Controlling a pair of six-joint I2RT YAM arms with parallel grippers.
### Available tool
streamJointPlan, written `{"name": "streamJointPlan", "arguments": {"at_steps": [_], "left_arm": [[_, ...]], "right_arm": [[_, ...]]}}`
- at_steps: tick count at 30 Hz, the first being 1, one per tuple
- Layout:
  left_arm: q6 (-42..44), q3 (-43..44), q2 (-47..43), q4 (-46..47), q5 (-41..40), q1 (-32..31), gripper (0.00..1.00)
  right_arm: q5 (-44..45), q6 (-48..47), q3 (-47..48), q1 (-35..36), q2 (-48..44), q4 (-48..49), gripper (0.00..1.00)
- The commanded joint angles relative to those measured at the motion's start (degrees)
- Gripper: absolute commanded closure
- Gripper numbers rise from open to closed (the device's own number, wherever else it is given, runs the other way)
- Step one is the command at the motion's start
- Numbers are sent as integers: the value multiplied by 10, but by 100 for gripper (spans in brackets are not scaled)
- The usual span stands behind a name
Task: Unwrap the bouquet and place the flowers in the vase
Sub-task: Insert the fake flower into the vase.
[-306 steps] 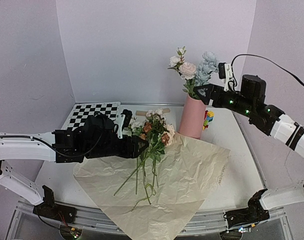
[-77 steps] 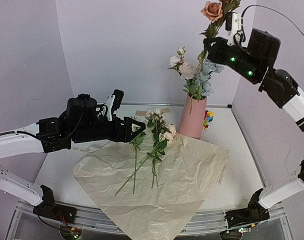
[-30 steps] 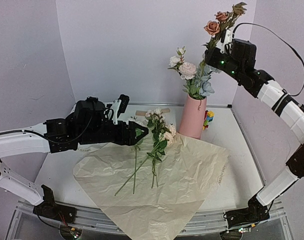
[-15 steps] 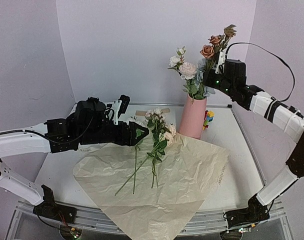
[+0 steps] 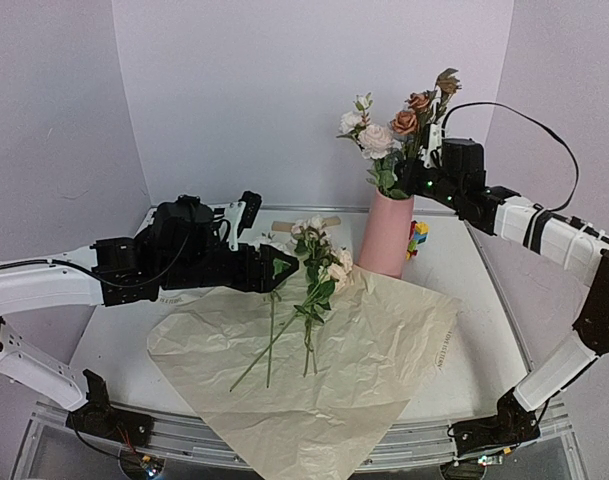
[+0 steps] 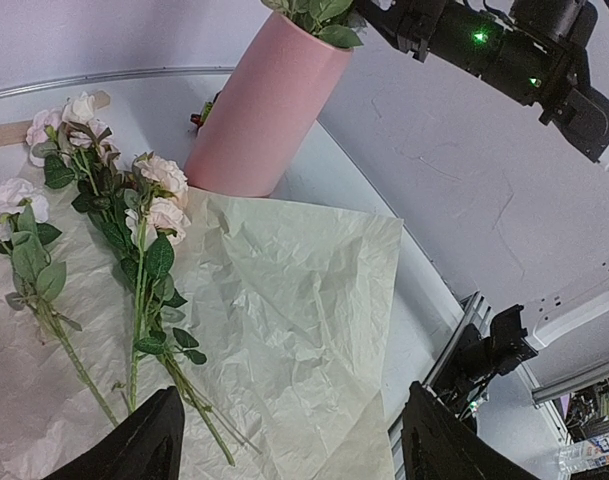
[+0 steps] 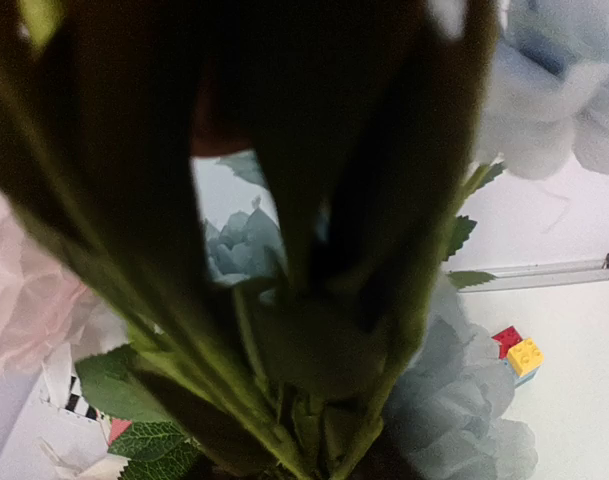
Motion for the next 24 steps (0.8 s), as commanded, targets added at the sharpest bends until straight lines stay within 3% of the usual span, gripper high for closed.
{"name": "streamJointPlan", "arguments": {"at_steps": [1, 3, 9, 13, 19, 24], "left_arm": [[-3, 7, -2, 25, 1, -1, 25], [-4, 7, -2, 24, 1, -1, 25], [-6, 5, -4, 25, 2, -1, 25], [-6, 6, -3, 25, 4, -1, 25], [-6, 7, -5, 25, 5, -1, 25], [-7, 5, -5, 25, 3, -1, 25]], "right_arm": [[-15, -1, -19, 0, -36, 26, 52], [-16, 3, -28, 0, -51, 25, 50], [-33, 13, -66, 0, -102, 25, 25], [-49, 10, -64, -1, -119, 10, 16], [-39, 5, -49, -1, -137, -16, 16], [-33, 10, -38, -1, -133, -63, 2]]}}
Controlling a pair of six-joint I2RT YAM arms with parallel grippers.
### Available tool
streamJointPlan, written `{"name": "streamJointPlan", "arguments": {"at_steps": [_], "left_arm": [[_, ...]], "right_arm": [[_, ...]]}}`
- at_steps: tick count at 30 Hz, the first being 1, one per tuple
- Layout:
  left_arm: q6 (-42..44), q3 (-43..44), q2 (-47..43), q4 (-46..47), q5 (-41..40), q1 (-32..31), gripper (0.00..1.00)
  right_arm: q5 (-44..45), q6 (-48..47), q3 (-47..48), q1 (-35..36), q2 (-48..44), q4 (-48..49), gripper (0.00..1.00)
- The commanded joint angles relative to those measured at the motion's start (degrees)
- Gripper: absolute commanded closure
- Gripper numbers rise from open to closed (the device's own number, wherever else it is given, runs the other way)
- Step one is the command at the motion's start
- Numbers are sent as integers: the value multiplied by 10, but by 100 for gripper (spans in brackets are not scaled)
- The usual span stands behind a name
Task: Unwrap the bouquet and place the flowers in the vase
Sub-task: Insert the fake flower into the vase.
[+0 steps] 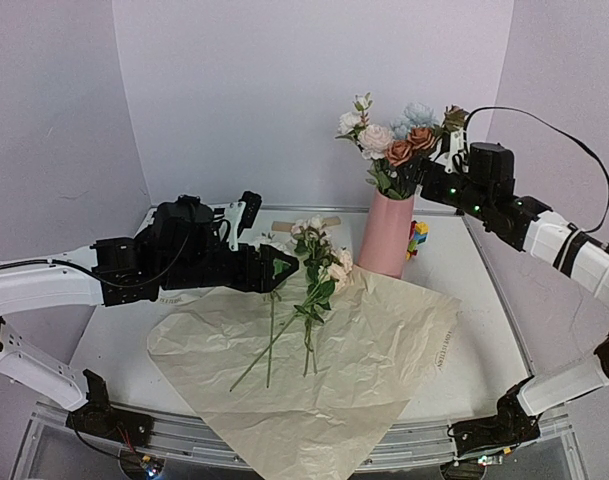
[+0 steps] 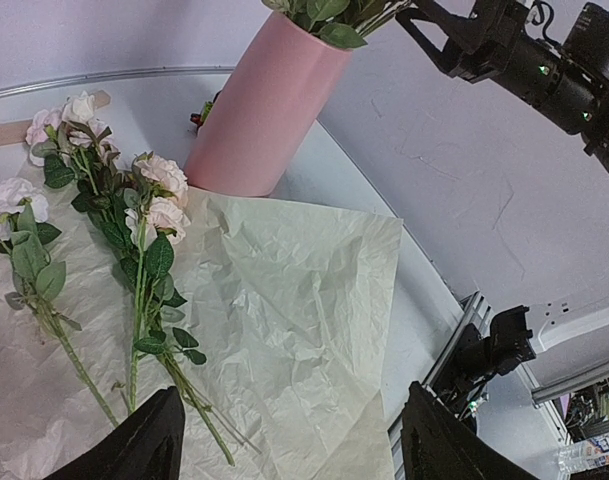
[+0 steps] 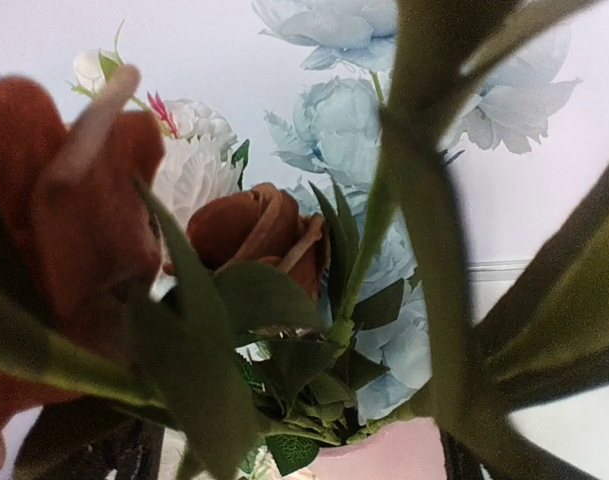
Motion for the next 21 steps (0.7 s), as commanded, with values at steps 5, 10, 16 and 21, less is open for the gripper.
{"name": "streamJointPlan", "arguments": {"at_steps": [5, 10, 16, 21], "left_arm": [[-5, 8, -1, 24, 2, -1, 25], [-4, 8, 0, 25, 2, -1, 25], [-9, -5, -8, 24, -5, -1, 25], [-17, -12, -9, -1, -44, -1, 24]], "right_arm": [[28, 1, 53, -2, 21, -64, 11], [28, 28, 92, -3, 67, -112, 13], [12, 32, 31, -3, 32, -115, 2], [5, 5, -42, -3, -29, -116, 2]]}}
